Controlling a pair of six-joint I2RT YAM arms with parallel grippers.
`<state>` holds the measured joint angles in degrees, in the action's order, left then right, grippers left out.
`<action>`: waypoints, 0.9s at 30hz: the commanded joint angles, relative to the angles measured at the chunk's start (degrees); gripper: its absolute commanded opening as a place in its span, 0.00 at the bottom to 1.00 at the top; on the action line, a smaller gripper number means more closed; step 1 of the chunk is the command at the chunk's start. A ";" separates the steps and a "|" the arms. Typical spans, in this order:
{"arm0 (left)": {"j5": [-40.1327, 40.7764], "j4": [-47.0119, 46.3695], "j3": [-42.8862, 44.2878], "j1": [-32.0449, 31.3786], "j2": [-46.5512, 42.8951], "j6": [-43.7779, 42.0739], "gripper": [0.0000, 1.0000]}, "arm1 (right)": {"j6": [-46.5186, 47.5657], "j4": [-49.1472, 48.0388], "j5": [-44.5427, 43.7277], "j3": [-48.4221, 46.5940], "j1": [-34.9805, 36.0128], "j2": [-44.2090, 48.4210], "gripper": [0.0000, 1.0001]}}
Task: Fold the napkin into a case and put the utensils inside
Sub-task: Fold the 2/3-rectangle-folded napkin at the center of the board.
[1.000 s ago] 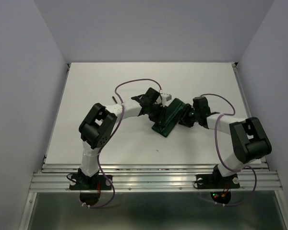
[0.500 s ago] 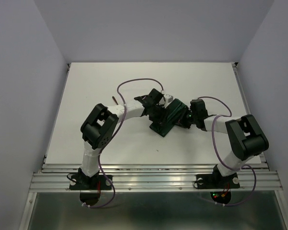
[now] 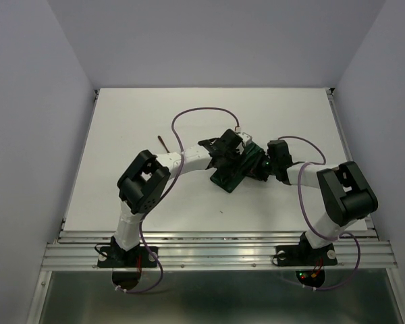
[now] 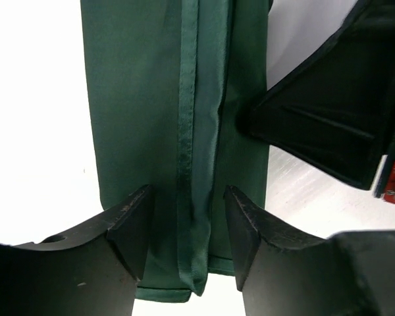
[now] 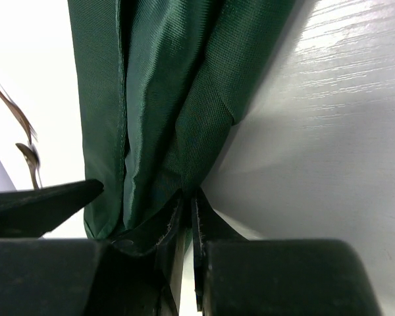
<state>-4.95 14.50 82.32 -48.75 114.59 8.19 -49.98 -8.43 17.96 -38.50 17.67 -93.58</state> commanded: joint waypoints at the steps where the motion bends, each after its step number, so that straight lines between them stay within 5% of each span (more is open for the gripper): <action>1: 4.42 -0.35 2.84 -1.70 -2.44 -1.94 0.54 | -0.12 -1.95 0.15 0.27 0.43 -0.29 0.12; 14: 10.39 -0.26 2.93 -3.72 -1.29 -3.61 0.44 | -0.21 -1.51 0.06 0.27 0.43 0.06 0.13; 21: 10.58 -0.18 3.98 -4.51 -0.15 -4.67 0.46 | -0.21 -1.50 0.33 -0.43 0.43 -0.11 0.13; 27: 9.79 -0.44 3.90 -4.95 0.20 -5.29 0.57 | -0.21 -1.42 0.41 -0.70 0.43 -0.37 0.13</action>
<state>4.64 14.41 84.14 -53.12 114.87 4.12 -50.00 -8.40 18.02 -38.52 17.67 -93.58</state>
